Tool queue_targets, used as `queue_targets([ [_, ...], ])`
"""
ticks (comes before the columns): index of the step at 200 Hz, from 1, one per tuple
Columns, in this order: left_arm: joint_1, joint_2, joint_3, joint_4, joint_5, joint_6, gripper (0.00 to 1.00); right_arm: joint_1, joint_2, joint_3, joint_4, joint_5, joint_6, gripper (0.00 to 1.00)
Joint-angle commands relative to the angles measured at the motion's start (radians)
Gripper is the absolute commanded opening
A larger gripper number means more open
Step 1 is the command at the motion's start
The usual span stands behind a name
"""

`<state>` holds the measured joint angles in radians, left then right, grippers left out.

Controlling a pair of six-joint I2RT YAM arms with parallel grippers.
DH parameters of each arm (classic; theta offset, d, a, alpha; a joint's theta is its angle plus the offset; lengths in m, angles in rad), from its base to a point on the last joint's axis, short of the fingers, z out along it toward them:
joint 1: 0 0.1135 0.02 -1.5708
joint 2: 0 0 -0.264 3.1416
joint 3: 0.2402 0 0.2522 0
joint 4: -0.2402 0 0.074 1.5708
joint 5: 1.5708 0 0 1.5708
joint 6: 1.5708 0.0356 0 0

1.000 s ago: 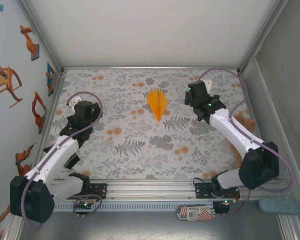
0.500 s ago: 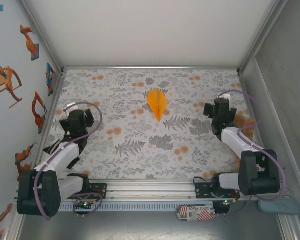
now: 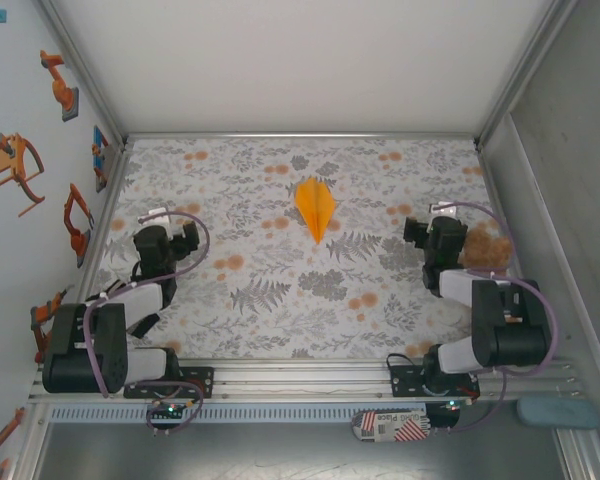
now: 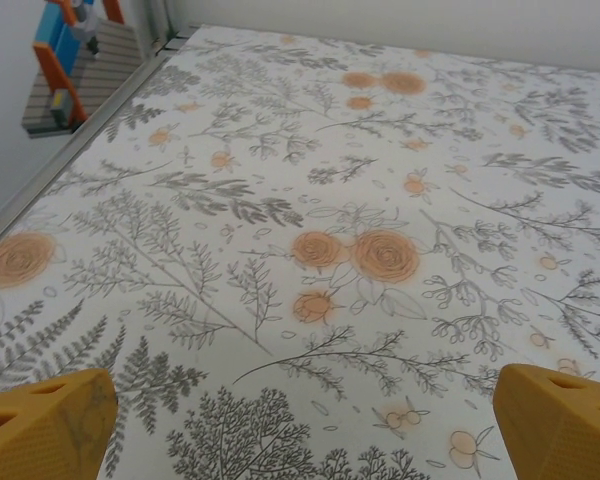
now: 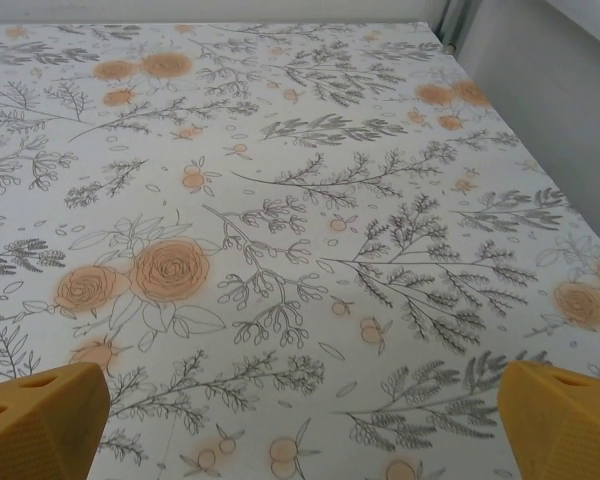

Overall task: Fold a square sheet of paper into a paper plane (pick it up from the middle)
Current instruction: Reset both arms

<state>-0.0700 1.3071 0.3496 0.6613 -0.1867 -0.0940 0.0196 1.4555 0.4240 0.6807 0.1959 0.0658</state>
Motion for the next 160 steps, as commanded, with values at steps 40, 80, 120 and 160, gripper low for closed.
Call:
queue_targets([
  [40, 0.057, 0.131, -0.041, 0.267, 0.167, 0.057, 0.96, -0.047, 0.086, -0.064, 0.24, -0.139, -0.001, 0.98],
  [80, 0.059, 0.238, -0.005, 0.311, 0.114, 0.034, 0.96, -0.049, 0.088, -0.042, 0.202, -0.142, -0.001, 0.99],
  [120, 0.047, 0.236, 0.056, 0.184, 0.081, 0.041, 0.96, -0.049, 0.088, -0.036, 0.191, -0.131, 0.004, 0.99],
  [160, 0.032, 0.234, 0.057, 0.178, 0.056, 0.05, 0.96, -0.048, 0.088, -0.036, 0.19, -0.131, 0.003, 0.99],
])
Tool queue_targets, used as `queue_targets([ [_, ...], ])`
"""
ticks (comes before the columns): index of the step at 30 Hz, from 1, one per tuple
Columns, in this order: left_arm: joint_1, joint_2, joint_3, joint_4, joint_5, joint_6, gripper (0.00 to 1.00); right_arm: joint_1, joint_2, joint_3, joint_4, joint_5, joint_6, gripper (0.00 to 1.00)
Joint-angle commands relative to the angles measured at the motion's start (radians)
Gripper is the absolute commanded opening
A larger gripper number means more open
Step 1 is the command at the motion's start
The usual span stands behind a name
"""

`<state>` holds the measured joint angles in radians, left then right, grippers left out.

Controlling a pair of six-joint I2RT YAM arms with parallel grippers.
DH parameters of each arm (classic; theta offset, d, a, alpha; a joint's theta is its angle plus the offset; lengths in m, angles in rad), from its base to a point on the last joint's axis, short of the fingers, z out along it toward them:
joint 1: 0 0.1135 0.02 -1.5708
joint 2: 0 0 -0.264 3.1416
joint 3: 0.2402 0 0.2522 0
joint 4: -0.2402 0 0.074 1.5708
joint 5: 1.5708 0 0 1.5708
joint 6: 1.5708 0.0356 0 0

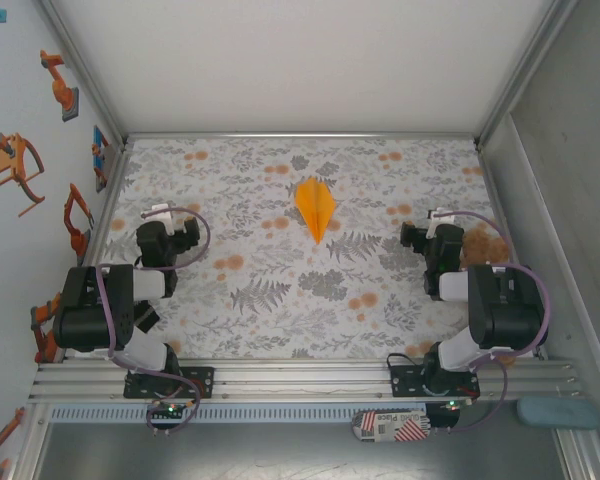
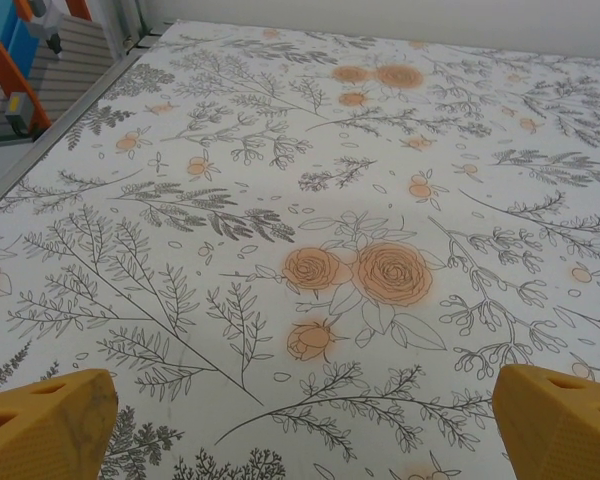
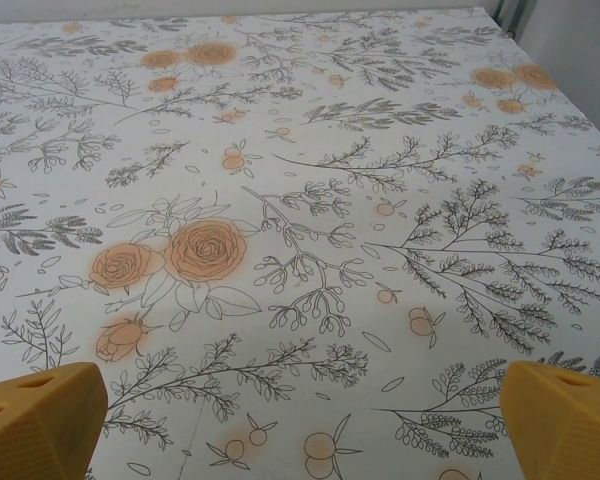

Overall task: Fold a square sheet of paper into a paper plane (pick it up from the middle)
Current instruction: Reset both arms

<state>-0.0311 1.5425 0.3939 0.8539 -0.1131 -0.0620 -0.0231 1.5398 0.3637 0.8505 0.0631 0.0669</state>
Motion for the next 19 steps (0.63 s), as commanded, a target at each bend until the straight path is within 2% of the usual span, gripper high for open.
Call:
queue_targets([
  [1, -0.007, -0.003, 0.012, -0.015, -0.018, 0.019, 0.96, -0.006, 0.004, 0.024, 0.021, 0.001, 0.002, 0.99],
  [19, -0.003, 0.0, 0.016, -0.02, -0.008, 0.016, 0.96, -0.006, 0.003, 0.024, 0.019, 0.001, 0.002, 0.99],
])
